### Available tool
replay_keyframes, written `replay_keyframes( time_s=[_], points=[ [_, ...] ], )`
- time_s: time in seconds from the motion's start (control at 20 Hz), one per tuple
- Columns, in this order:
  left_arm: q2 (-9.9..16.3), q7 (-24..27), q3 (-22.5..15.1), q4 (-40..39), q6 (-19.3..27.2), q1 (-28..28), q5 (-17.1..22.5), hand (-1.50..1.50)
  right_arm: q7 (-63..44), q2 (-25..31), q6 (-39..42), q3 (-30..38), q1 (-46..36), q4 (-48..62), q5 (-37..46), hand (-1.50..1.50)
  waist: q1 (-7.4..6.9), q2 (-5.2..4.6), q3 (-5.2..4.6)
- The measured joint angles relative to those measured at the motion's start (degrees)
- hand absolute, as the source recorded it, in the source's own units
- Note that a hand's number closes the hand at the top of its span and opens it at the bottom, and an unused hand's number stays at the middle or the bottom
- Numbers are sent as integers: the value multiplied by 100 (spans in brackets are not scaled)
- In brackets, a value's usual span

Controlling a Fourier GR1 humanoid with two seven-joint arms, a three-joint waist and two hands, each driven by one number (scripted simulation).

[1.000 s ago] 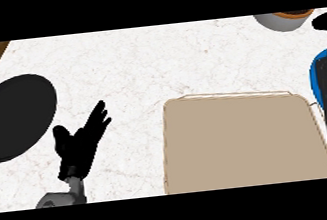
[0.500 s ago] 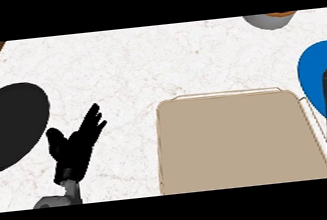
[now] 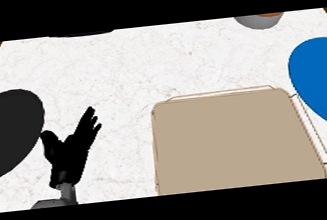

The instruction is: Pick the cupcake from the tray and place it in the plate

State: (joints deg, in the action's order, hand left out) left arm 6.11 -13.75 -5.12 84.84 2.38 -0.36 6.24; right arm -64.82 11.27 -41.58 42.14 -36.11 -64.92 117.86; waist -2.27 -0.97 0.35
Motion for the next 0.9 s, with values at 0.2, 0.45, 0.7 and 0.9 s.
replay_keyframes(
  time_s=[0.2,0.45,0.7,0.9],
  points=[
    [24,171,53,-80,-32,47,-11,0,176,95,-583,469,104,303,-178,150,52,28,5],
    [21,196,76,-55,-32,82,-3,0,183,190,-745,1228,48,965,-903,-150,90,46,5],
    [-4,172,107,-116,21,23,-33,0,629,577,-1070,1550,-69,2084,-2201,-150,118,61,15],
    [-40,236,76,-123,-13,59,-35,0,1560,873,-1565,1521,-49,2641,-3348,-150,129,72,17]
  ],
)
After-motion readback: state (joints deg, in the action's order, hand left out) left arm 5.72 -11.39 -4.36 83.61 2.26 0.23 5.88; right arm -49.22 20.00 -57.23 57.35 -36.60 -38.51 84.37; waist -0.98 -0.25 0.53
